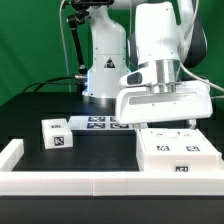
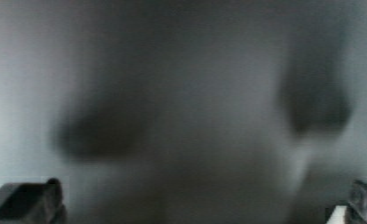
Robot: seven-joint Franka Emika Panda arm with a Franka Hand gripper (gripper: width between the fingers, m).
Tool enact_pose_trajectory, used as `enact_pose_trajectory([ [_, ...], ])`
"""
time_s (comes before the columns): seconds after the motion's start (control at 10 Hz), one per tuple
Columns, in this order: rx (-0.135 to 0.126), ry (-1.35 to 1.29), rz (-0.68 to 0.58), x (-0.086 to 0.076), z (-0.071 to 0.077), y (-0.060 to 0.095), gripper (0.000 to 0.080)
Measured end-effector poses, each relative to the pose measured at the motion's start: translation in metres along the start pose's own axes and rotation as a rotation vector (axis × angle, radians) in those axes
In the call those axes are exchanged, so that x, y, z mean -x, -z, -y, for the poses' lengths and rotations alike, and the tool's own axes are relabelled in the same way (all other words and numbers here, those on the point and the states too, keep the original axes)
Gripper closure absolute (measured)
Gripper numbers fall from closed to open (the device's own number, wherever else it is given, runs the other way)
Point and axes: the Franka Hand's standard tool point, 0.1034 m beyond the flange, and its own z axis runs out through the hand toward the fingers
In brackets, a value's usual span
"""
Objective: Assemble cabinet
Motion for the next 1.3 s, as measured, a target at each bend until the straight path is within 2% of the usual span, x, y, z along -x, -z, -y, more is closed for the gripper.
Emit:
enact_pose_trajectory([
  [0.3,0.001,0.008,-0.014,-0.006,-0.001,-0.005,0.0002],
  [0.6,0.008,0.013,-0.028,-0.018,-0.012,-0.008,0.0002],
  [1.0,0.008,0.012,-0.029,-0.018,-0.012,-0.008,0.0002],
  [1.3,0.010,0.020,-0.032,-0.021,-0.016,-0.008,0.0398],
])
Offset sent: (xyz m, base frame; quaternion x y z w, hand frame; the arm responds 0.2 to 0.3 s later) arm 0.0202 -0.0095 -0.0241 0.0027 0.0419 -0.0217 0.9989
